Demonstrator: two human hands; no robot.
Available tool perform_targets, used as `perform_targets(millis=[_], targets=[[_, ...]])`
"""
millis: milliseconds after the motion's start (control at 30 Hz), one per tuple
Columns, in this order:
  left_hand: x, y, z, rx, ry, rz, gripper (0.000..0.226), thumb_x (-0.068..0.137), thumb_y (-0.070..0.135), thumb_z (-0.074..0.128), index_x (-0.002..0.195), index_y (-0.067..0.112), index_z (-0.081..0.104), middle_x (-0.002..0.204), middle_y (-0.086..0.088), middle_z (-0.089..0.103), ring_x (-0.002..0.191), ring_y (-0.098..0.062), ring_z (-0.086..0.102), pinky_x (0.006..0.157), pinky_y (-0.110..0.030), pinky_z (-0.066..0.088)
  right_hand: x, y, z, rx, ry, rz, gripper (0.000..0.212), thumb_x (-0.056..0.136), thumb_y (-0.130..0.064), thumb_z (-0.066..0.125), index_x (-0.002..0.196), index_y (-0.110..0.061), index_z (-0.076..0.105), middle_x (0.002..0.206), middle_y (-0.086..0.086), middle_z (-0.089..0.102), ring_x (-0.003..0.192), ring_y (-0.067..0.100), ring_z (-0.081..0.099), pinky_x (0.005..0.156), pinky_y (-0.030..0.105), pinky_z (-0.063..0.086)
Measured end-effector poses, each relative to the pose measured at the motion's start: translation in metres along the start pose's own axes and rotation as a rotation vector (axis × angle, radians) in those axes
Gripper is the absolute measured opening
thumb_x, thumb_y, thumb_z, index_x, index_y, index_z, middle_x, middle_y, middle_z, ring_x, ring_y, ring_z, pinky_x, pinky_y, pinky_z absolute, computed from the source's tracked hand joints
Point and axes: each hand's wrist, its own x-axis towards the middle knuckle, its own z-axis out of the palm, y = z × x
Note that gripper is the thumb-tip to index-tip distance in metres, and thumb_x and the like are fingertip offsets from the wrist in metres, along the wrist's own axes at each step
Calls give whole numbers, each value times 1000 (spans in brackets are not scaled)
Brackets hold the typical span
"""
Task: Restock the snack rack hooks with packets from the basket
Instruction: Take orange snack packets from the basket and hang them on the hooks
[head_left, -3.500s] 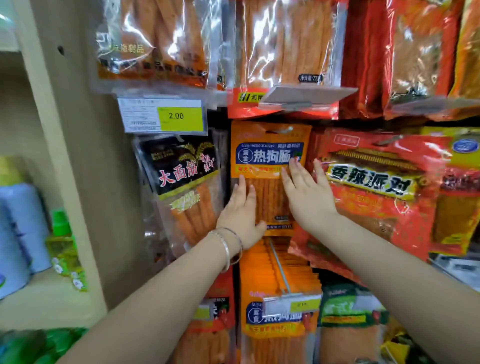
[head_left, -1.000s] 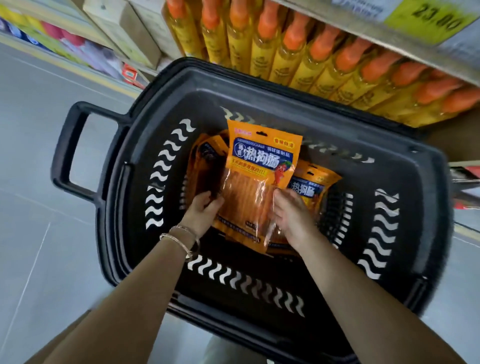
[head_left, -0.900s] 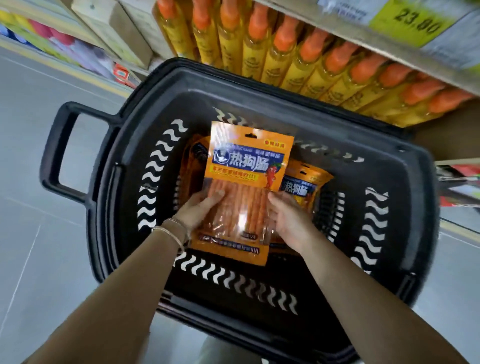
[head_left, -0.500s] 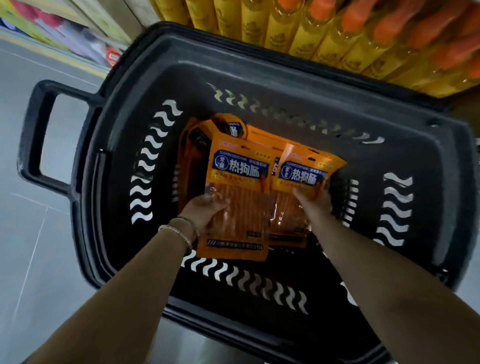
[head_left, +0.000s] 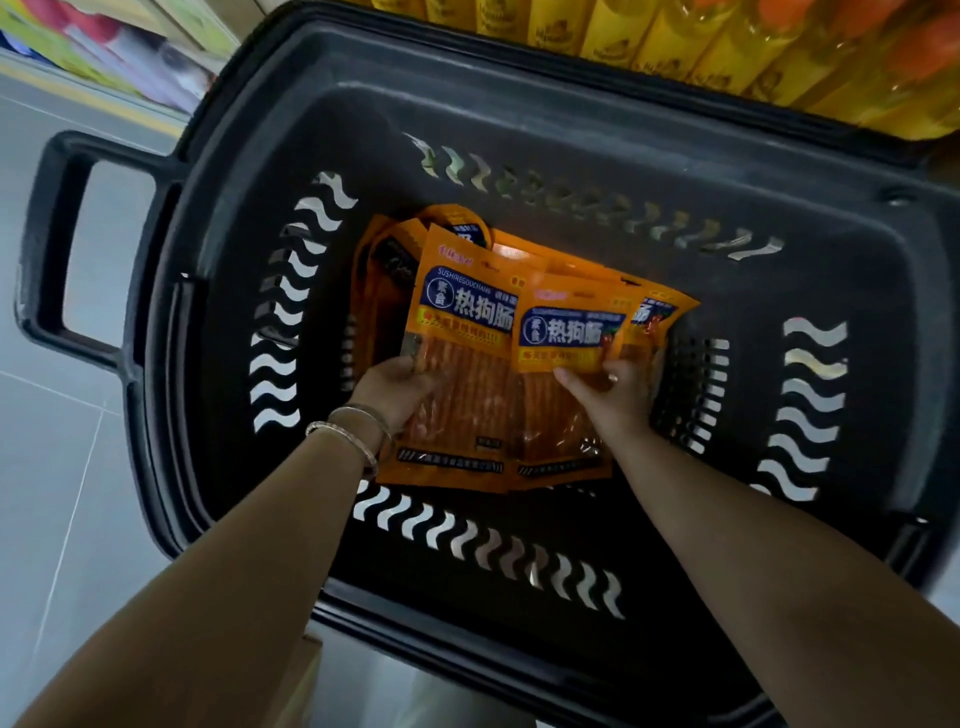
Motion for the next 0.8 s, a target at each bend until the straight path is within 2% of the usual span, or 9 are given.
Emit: perform_targets(millis=[67, 133, 233, 300, 433, 567, 667, 733, 800], targets=[[1, 0, 0, 8, 7, 0, 23, 84, 35, 65, 91, 13, 69, 83, -14, 73, 77, -33, 69, 50, -18, 52, -1, -6, 4, 130, 13, 13, 71, 62, -62, 76, 112, -17, 52, 118, 0, 52, 106, 20, 53, 82, 32, 40], [3, -2, -1, 8, 12, -1, 22, 83, 37, 66, 87, 16, 70, 81, -11, 73, 79, -32, 69, 62, -25, 56, -2, -8, 4, 212, 53, 15, 70, 64, -58, 77, 112, -17, 47, 109, -3, 53, 101, 19, 55, 80, 31, 40], [2, -2, 0, -52, 51, -15, 34, 77, 56, 64, 81, 23, 69, 78, -1, 72, 80, -24, 67, 72, -34, 55, -2, -15, -6, 325, 71, 32, 68, 71, -50, 76, 122, -19, 45, 115, -3, 55, 105, 19, 55, 92, 39, 45], [-2, 1, 1, -83, 75, -20, 49, 72, 69, 58, 92, 25, 68, 92, -4, 71, 86, -23, 65, 80, -38, 53, -6, -22, -16, 324, 65, 1, 48, 77, -44, 73, 115, -21, 54, 118, 2, 60, 108, 22, 58, 97, 42, 46], [-35, 20, 4, -55, 118, 45, 46, 84, 52, 57, 113, 16, 61, 91, -6, 67, 85, -27, 65, 84, -40, 53, -39, -39, -43, 344, 36, -24, 30, 82, -31, 70, 107, -17, 63, 106, 7, 66, 98, 25, 63, 82, 32, 48], [-90, 55, 2, -105, 119, 159, 39, 90, 22, 54, 128, 13, 49, 105, -11, 59, 98, -29, 59, 95, -50, 48, -98, -56, -77, 269, -4, -177, 21, 88, -26, 65, 108, -21, 63, 105, 0, 67, 96, 18, 62, 84, 31, 45], [-139, 81, 1, -130, 75, 267, 28, 85, 34, 56, 107, 16, 58, 106, -22, 63, 102, -37, 61, 95, -53, 47, -146, -64, -112, 237, 30, -311, 23, 91, -29, 61, 110, -17, 66, 101, -1, 67, 100, 21, 63, 84, 27, 45], [-170, 96, 4, -117, 69, 349, 29, 94, 43, 48, 113, 21, 56, 115, -21, 62, 109, -37, 58, 99, -47, 45, -174, -69, -142, 205, 76, -410, 26, 94, -31, 55, 112, -15, 66, 100, -1, 67, 101, 20, 61, 80, 22, 40], [-204, 111, 8, -118, 60, 391, 51, 94, 55, 39, 123, 16, 54, 123, -19, 60, 106, -31, 59, 93, -41, 47, -202, -73, -176, 227, 121, -488, 27, 97, -33, 49, 112, -17, 65, 100, -4, 67, 97, 12, 57, 80, 20, 36]])
